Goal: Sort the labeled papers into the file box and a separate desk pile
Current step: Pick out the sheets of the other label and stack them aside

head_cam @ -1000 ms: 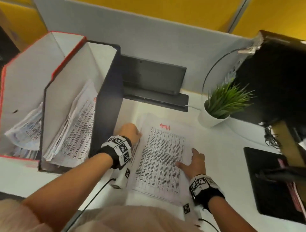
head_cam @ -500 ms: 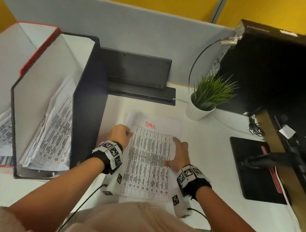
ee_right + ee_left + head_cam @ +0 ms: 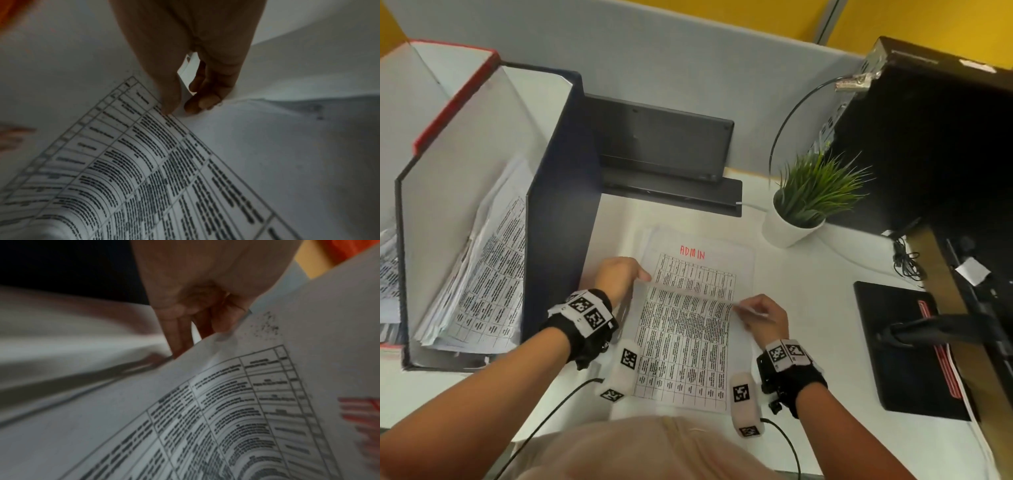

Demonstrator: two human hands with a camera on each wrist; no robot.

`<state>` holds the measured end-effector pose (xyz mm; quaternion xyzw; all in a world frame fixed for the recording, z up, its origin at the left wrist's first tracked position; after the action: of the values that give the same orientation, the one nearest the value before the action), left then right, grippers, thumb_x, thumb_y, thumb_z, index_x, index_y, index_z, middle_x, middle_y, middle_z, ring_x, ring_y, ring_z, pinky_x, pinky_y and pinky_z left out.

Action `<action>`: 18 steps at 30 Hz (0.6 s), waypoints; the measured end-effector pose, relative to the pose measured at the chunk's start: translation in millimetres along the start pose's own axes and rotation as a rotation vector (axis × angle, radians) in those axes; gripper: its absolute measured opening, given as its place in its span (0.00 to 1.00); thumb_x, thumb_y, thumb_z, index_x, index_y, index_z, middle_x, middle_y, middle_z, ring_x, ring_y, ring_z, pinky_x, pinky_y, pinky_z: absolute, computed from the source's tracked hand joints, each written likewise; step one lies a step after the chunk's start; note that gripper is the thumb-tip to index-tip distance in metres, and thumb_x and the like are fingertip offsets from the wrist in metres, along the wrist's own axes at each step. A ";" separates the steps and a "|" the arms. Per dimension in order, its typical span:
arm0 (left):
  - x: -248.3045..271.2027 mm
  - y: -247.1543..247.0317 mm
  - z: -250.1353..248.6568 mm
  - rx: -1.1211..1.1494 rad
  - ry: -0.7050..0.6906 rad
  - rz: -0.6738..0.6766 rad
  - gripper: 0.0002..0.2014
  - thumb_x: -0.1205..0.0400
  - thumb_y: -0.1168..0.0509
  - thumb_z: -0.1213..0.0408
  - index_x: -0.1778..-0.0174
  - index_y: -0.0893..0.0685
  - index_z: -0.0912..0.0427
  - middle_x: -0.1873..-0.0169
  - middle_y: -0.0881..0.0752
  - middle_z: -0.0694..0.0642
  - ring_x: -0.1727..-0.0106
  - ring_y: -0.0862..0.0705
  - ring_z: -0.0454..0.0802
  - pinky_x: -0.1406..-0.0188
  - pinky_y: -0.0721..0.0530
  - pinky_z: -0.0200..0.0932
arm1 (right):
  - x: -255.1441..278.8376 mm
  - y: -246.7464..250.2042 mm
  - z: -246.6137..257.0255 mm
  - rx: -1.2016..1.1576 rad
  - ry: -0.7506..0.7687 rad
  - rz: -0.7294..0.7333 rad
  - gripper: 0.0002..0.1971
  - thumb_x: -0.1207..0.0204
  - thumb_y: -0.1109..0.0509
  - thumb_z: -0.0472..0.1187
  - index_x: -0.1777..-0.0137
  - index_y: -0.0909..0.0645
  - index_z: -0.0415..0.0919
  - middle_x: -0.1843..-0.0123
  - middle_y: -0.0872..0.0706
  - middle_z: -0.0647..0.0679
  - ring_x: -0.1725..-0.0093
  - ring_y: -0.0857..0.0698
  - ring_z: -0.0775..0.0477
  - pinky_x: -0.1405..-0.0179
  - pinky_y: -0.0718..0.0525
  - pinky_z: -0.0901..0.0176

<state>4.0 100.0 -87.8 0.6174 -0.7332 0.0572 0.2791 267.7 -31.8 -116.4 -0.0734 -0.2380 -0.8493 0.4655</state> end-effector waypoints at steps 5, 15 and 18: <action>-18.5 3.6 2.9 -0.119 0.110 -0.027 0.11 0.20 0.36 0.60 0.67 0.19 0.61 0.68 0.17 0.55 0.65 0.20 0.52 0.58 0.19 0.47 | -1.1 -4.4 -17.6 -0.516 -0.191 -0.020 0.26 0.32 0.40 0.19 0.87 0.23 0.41 0.72 0.21 0.43 0.69 0.19 0.44 0.71 0.18 0.62; -20.0 -4.8 -5.3 -0.530 -0.077 -0.063 0.10 0.26 0.27 0.61 0.69 0.15 0.63 0.67 0.14 0.56 0.66 0.18 0.50 0.64 0.20 0.38 | 3.1 -9.6 -18.7 -0.691 -0.260 -0.039 0.25 0.31 0.41 0.19 0.88 0.22 0.36 0.81 0.18 0.47 0.80 0.18 0.50 0.83 0.20 0.68; -14.4 -7.4 -12.1 -0.502 -0.230 -0.066 0.04 0.22 0.31 0.66 0.57 0.12 0.62 0.60 0.14 0.57 0.57 0.18 0.51 0.53 0.22 0.39 | 3.2 -4.1 -18.7 -0.652 -0.235 -0.097 0.26 0.31 0.42 0.18 0.89 0.24 0.37 0.80 0.19 0.45 0.78 0.20 0.47 0.83 0.22 0.70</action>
<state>16.2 116.0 -86.5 0.5549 -0.7308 -0.2061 0.3399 264.3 -41.2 -133.1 -0.3042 -0.0095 -0.8874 0.3463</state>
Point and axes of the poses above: each hand's wrist, its own x-axis away from the middle knuckle, its own y-axis out of the back of the hand, z = x × y, the point moved 8 cm from there along -x, towards the middle knuckle
